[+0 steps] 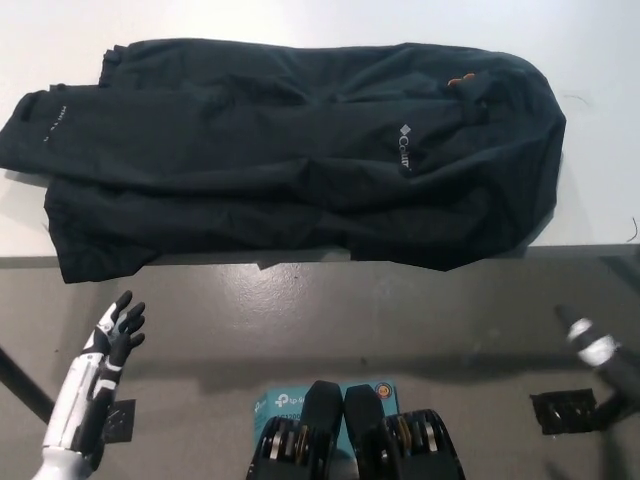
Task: The robot grabs the right edges of the black jacket on the table, and folds it in half
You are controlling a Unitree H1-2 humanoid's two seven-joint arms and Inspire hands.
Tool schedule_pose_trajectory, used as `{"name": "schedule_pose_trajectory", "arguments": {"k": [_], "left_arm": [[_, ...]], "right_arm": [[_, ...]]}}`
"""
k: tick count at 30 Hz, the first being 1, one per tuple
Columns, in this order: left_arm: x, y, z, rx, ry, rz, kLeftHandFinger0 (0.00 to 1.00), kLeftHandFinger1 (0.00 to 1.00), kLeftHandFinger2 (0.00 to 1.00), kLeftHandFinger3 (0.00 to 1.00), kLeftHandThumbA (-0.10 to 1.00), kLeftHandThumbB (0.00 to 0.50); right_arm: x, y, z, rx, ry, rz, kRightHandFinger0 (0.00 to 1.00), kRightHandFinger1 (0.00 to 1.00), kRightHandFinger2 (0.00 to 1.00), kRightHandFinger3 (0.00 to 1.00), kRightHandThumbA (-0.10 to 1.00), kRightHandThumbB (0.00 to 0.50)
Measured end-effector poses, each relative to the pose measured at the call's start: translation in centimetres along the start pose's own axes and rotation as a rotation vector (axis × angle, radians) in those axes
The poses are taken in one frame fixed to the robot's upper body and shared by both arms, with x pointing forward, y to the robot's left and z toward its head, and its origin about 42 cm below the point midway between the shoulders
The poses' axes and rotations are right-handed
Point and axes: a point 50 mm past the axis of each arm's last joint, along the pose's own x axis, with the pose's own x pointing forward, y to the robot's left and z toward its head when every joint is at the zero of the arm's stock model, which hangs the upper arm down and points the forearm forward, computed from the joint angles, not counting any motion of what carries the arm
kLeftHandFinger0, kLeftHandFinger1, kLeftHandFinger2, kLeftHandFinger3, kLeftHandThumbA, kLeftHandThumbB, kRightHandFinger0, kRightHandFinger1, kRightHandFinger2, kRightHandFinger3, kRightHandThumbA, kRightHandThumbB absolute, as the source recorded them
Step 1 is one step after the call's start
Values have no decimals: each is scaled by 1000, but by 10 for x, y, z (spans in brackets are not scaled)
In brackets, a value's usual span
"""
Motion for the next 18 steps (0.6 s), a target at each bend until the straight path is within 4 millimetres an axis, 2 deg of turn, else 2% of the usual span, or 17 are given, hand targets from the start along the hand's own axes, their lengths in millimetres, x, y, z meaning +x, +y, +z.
{"name": "schedule_pose_trajectory", "arguments": {"k": [2, 4, 5, 6, 8, 10, 14, 18], "left_arm": [[0, 0, 0, 0, 2, -1, 1000, 1000, 1000, 1000, 924, 0], [0, -1, 0, 0, 3, -1, 1000, 1000, 1000, 1000, 918, 0], [0, -1, 0, -1, 4, -2, 1000, 1000, 1000, 1000, 915, 0], [0, -1, -1, -2, 4, -1, 1000, 1000, 1000, 1000, 912, 0], [0, -1, -1, -2, 6, -1, 1000, 1000, 1000, 1000, 914, 0], [0, -1, -1, -2, 9, -1, 1000, 1000, 1000, 1000, 917, 0], [0, -1, -2, -3, 14, -1, 1000, 1000, 1000, 1000, 920, 0], [0, -1, -2, -3, 15, -1, 1000, 1000, 1000, 1000, 899, 0]], "right_arm": [[19, -8, 10, -2, -44, -3, 1000, 1000, 1000, 1000, 1000, 237], [38, -15, 16, 10, -60, -8, 1000, 1000, 1000, 1000, 1000, 232], [45, -19, 17, 16, -63, -11, 1000, 1000, 1000, 1000, 1000, 250], [54, -22, 18, 30, -64, -14, 1000, 1000, 1000, 1000, 1000, 293], [69, -27, 18, 53, -56, -16, 1000, 1000, 1000, 1000, 1000, 301], [81, -31, 14, 84, -32, -18, 1000, 1000, 1000, 1000, 1000, 272], [102, -36, -1, 153, 35, -28, 1000, 1000, 1000, 1000, 1000, 278], [122, -42, -24, 229, 135, -43, 1000, 1000, 1000, 1000, 1000, 289]]}}
